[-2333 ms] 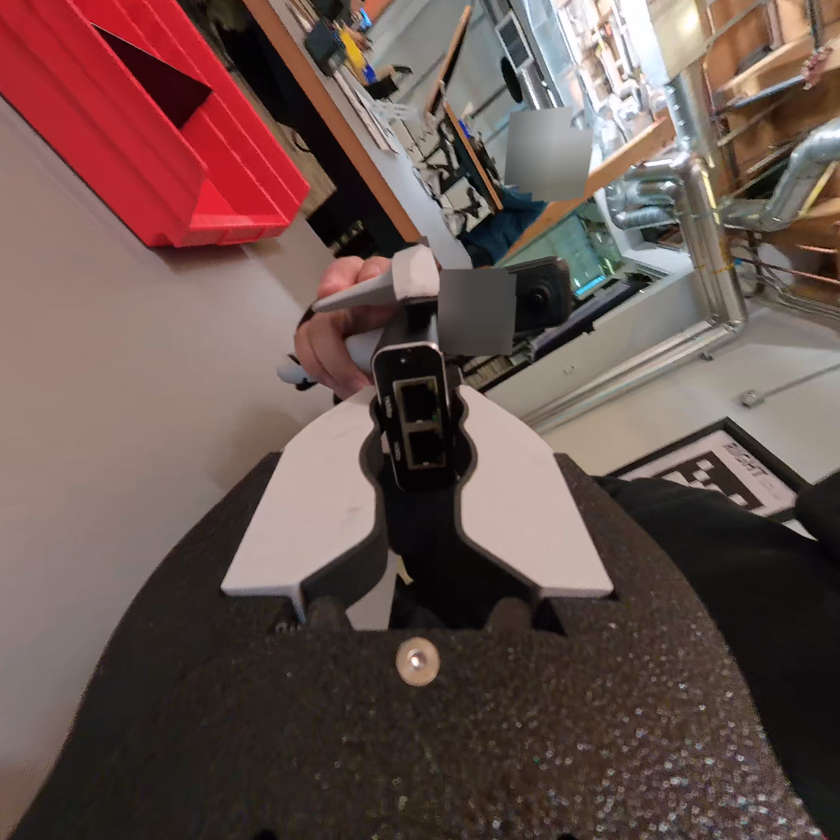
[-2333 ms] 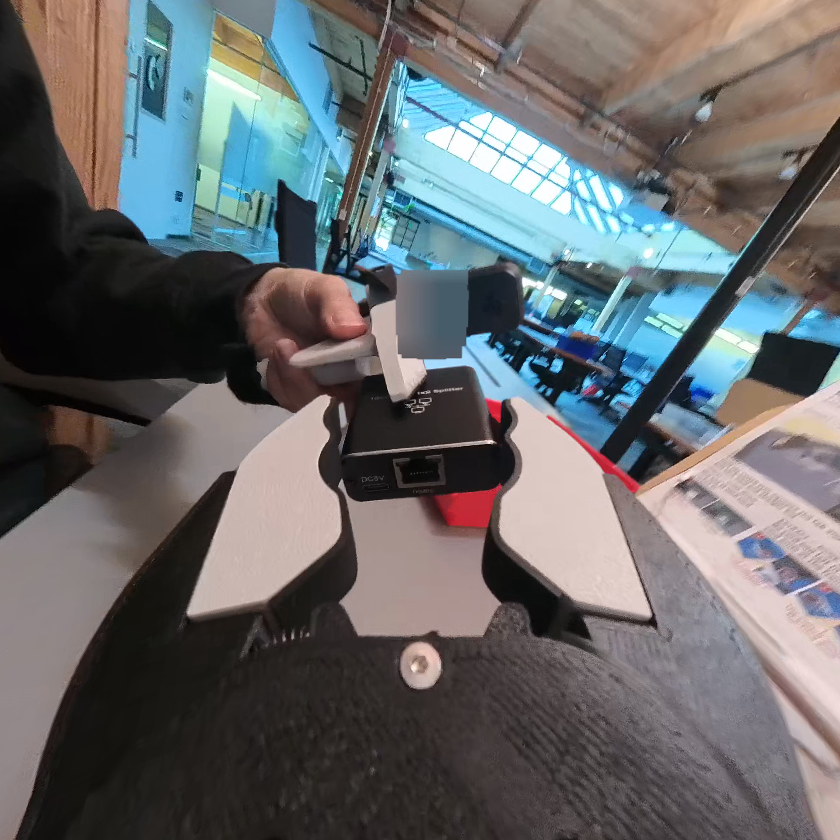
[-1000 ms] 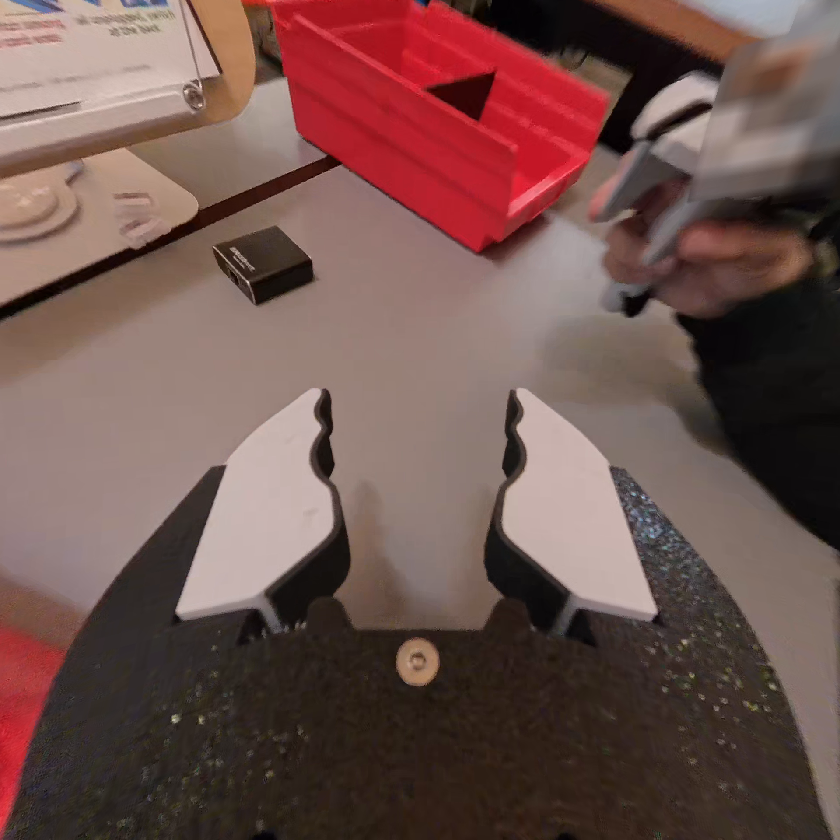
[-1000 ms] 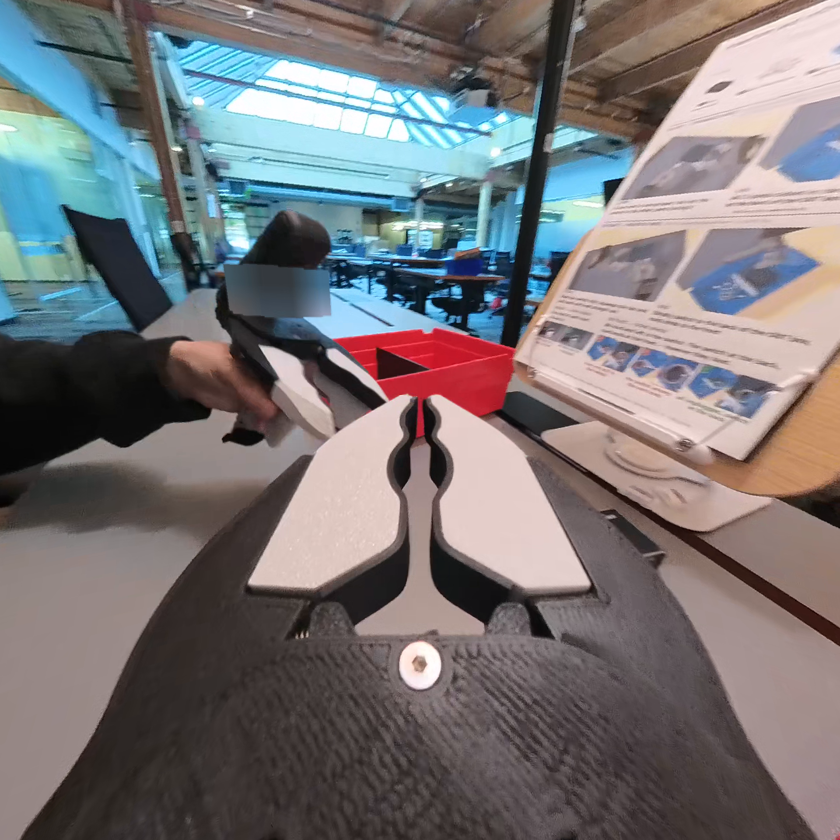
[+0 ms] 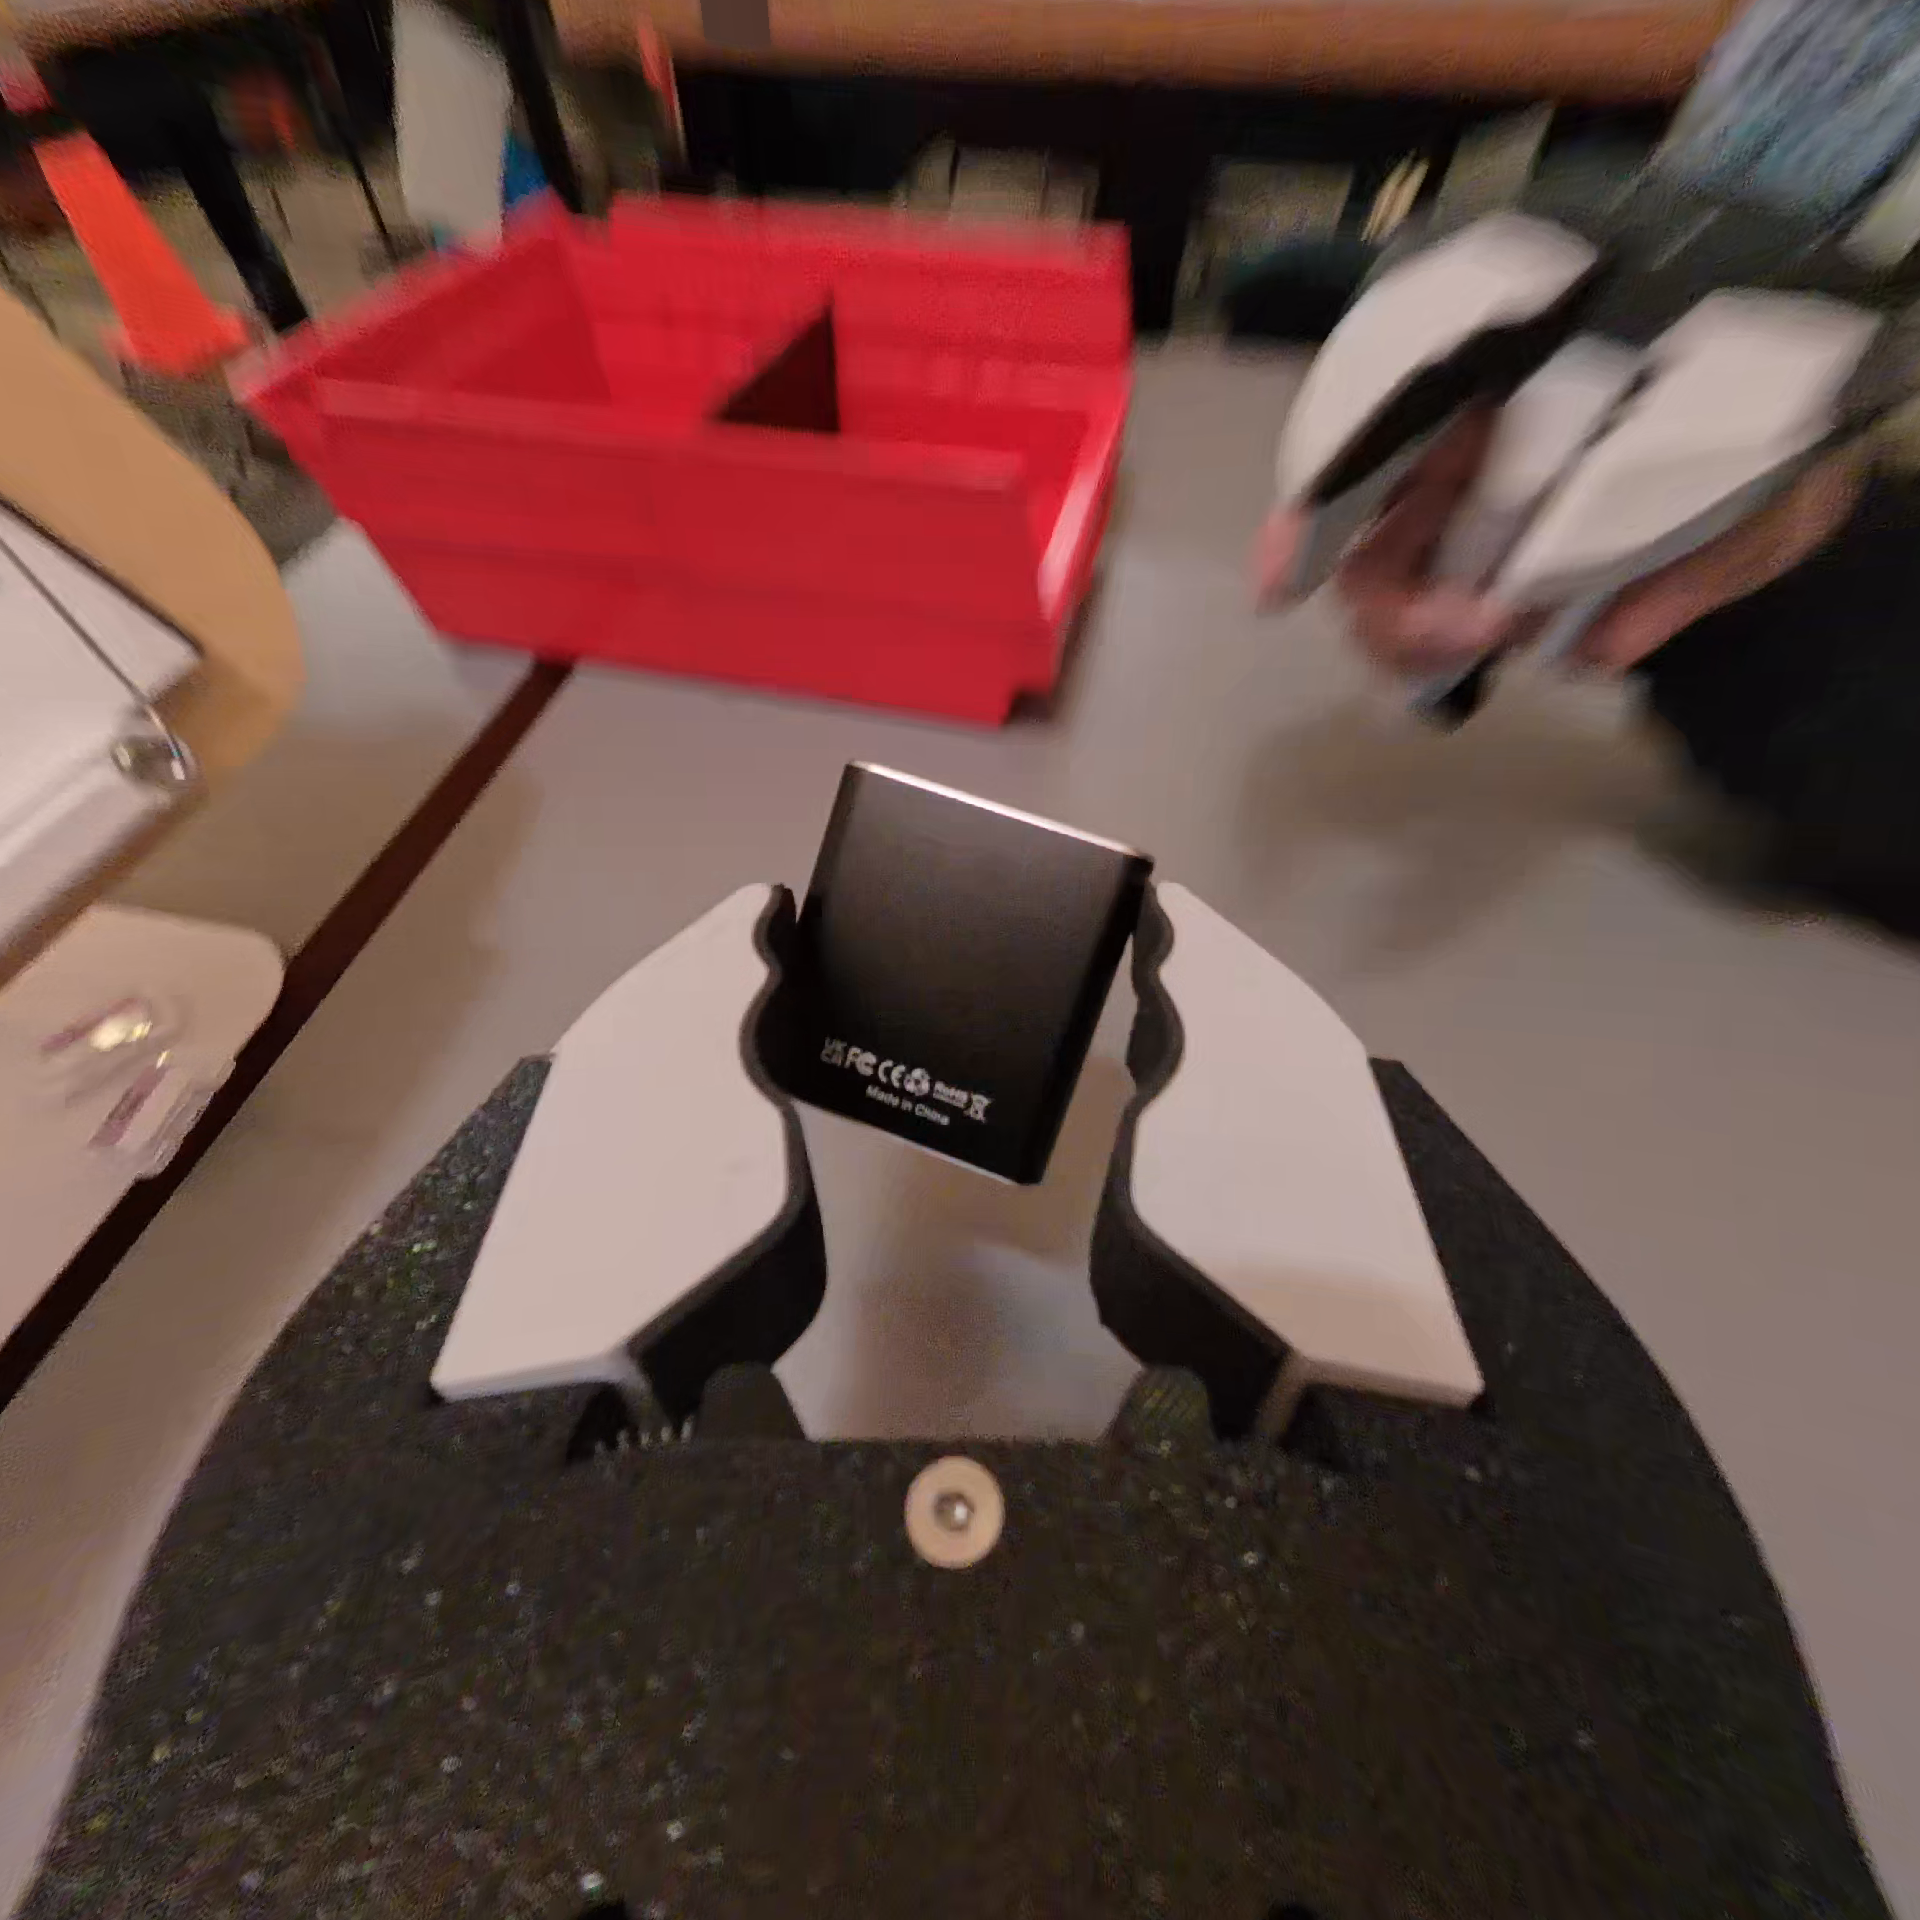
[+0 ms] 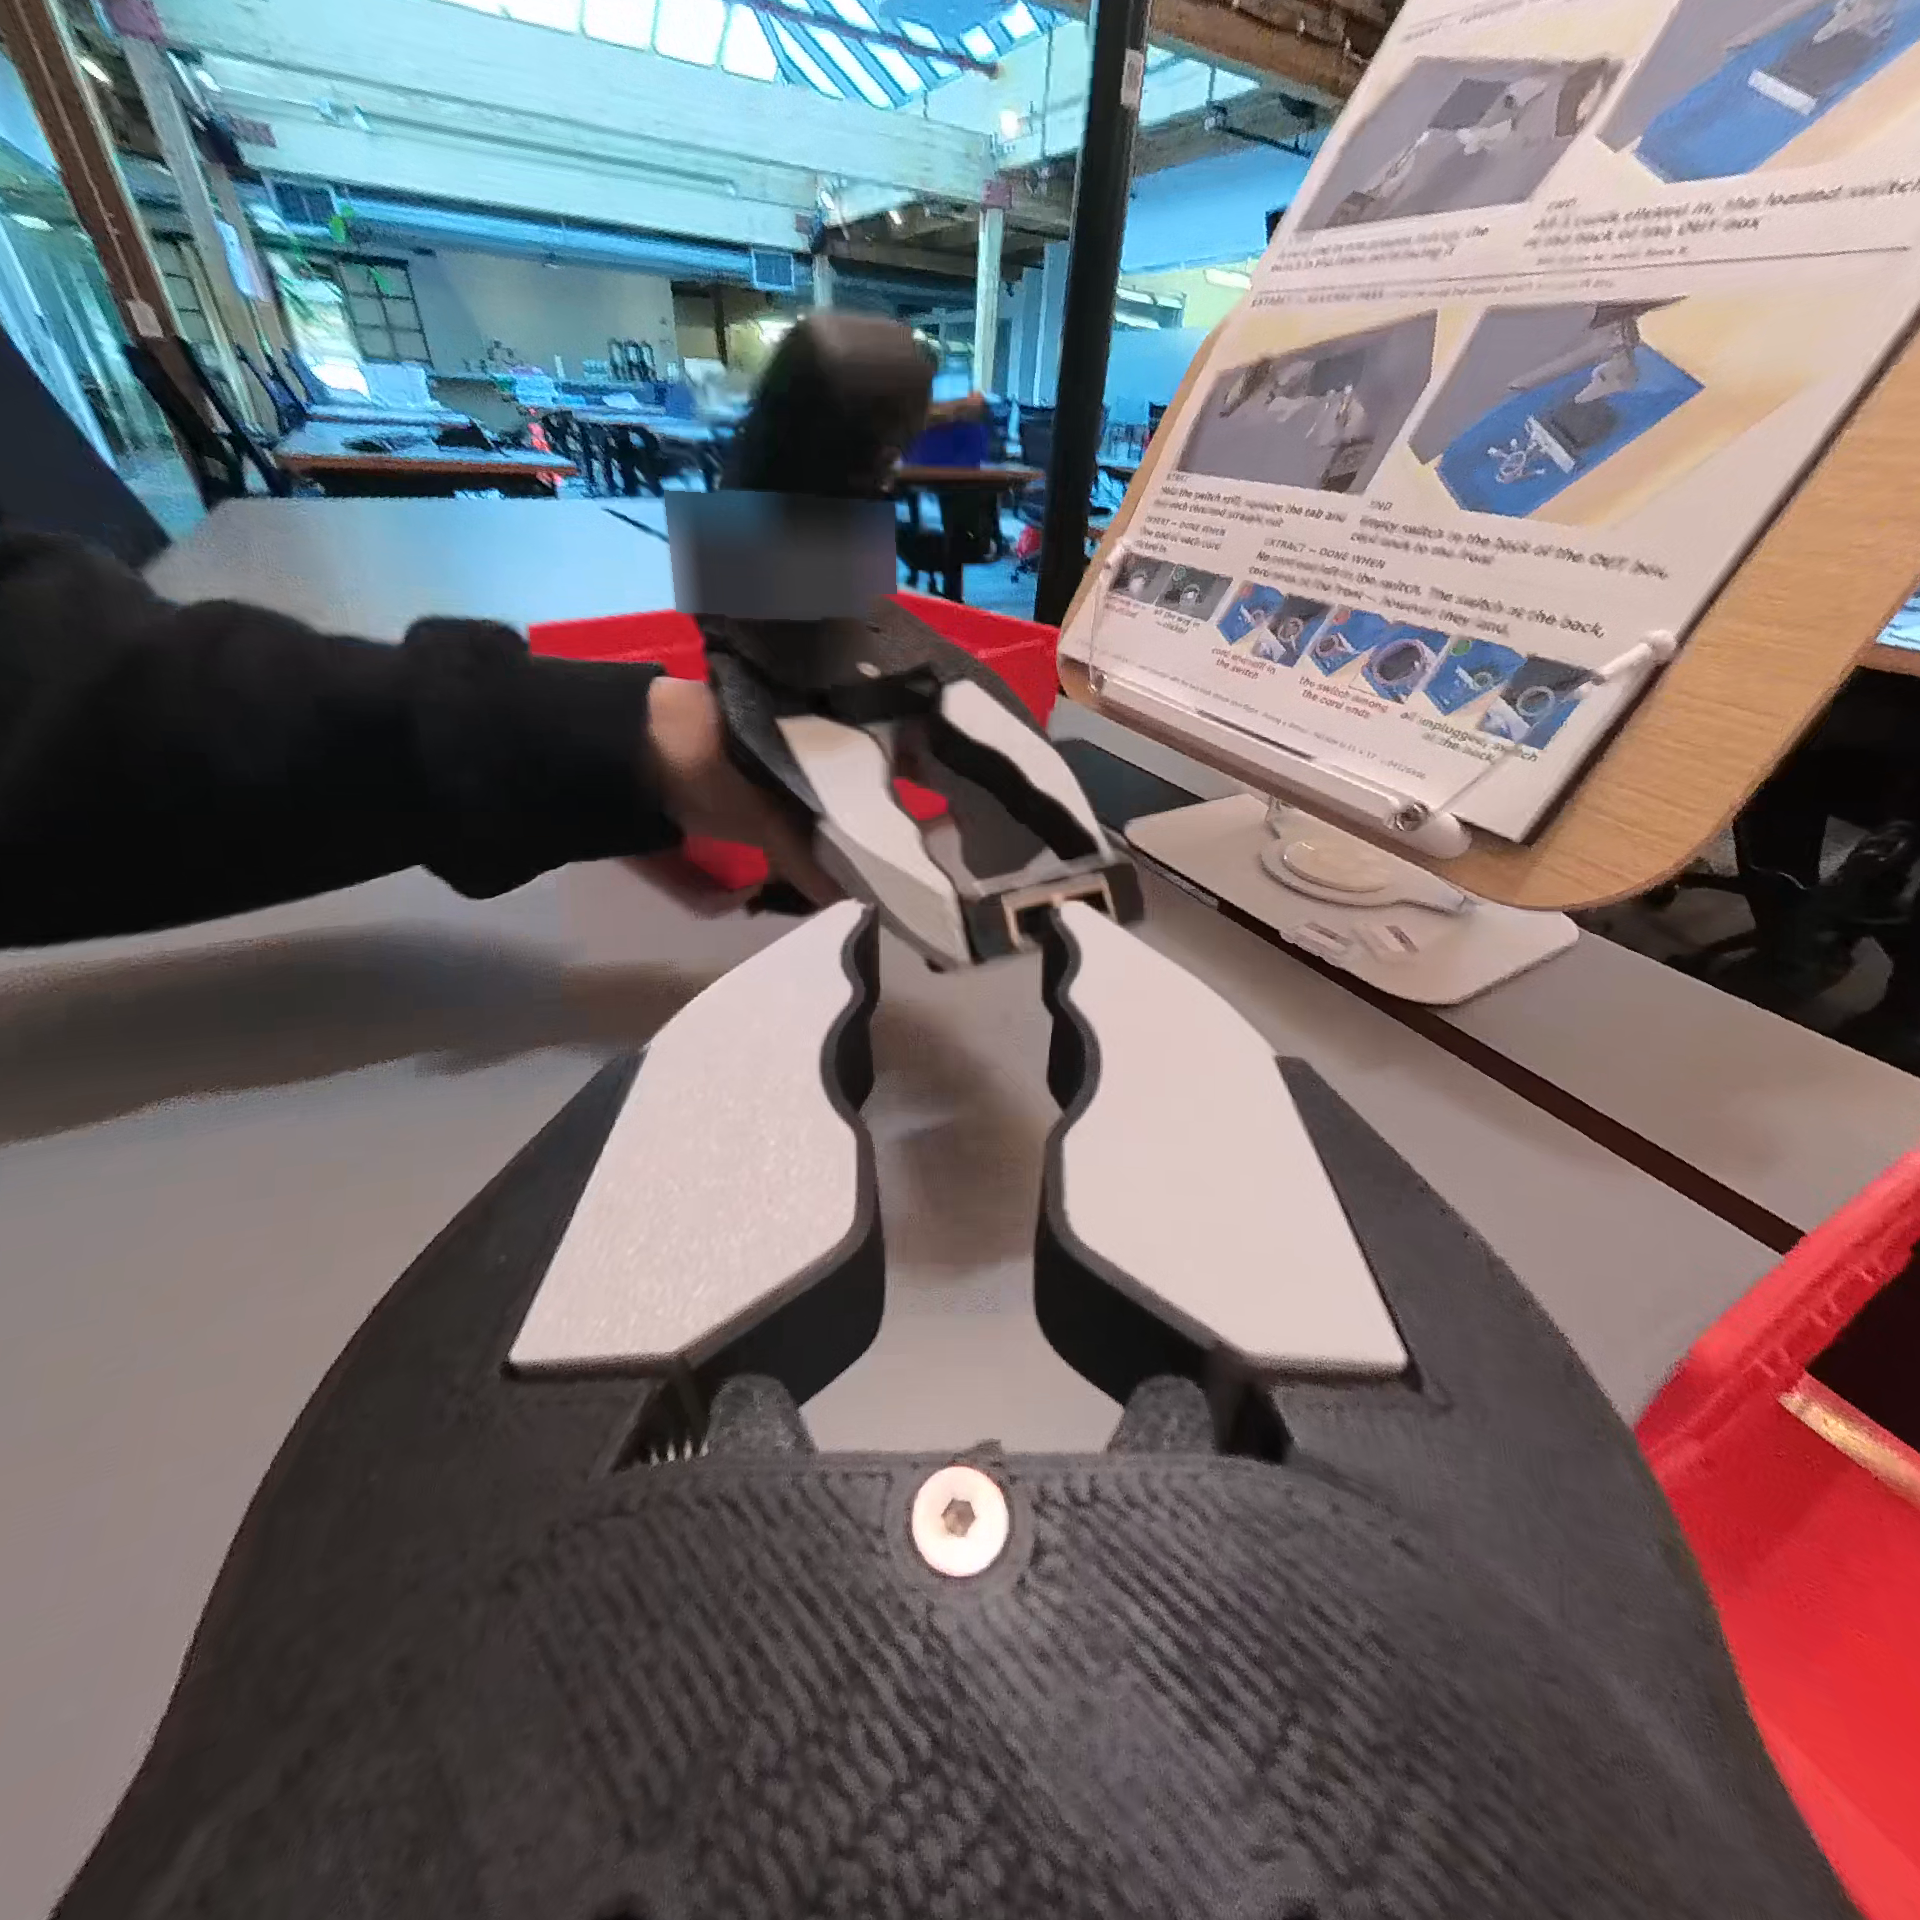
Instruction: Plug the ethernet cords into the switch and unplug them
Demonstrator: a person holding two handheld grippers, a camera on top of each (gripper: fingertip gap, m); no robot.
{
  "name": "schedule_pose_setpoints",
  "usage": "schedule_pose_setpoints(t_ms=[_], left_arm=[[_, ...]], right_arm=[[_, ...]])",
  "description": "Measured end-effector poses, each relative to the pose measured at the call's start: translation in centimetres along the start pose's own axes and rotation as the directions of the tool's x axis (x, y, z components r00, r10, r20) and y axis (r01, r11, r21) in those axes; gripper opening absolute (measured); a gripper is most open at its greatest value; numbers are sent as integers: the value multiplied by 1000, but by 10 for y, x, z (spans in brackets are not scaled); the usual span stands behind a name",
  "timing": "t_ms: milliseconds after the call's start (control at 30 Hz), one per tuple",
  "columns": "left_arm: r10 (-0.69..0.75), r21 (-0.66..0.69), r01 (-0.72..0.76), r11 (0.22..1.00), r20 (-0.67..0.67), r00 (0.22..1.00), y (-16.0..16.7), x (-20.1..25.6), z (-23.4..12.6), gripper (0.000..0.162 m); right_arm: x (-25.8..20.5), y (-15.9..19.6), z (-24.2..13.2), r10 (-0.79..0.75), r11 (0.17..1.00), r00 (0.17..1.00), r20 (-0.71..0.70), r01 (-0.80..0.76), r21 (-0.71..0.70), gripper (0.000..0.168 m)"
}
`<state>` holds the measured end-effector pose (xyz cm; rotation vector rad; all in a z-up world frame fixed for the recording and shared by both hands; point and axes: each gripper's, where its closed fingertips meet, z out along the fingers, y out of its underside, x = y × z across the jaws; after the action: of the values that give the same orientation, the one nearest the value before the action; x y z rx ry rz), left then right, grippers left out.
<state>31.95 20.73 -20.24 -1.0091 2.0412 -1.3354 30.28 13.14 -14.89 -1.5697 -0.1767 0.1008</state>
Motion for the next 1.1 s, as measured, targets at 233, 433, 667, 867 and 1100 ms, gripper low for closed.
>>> schedule_pose_setpoints(t_ms=[233, 433, 667, 867, 1100], left_arm=[[-137, 585, 236, 776, -209, 968, -86, 99, -93, 62], [-125, 735, 198, 649, -154, 980, -104, 133, -125, 62], [-115, 742, 152, 653, -102, 988, -106, 150, -127, 62], [-118, 501, 83, 862, 38, 992, -98, 145, -109, 69], [-265, 199, 213, 957, 287, 921, -72, 119, -93, 81]], right_arm=[[-59, -43, 27, -112, 974, 976, 184, 71, 217, 74], [-126, -83, 45, -159, 927, 930, 332, 24, 375, 84], [-140, -87, 50, -292, 921, 917, 272, 194, 337, 67], [-125, -66, 49, -457, 886, 866, 204, 422, 195, 63], [-100, -48, 61, -638, 768, 769, 45, 639, -43, 61]])
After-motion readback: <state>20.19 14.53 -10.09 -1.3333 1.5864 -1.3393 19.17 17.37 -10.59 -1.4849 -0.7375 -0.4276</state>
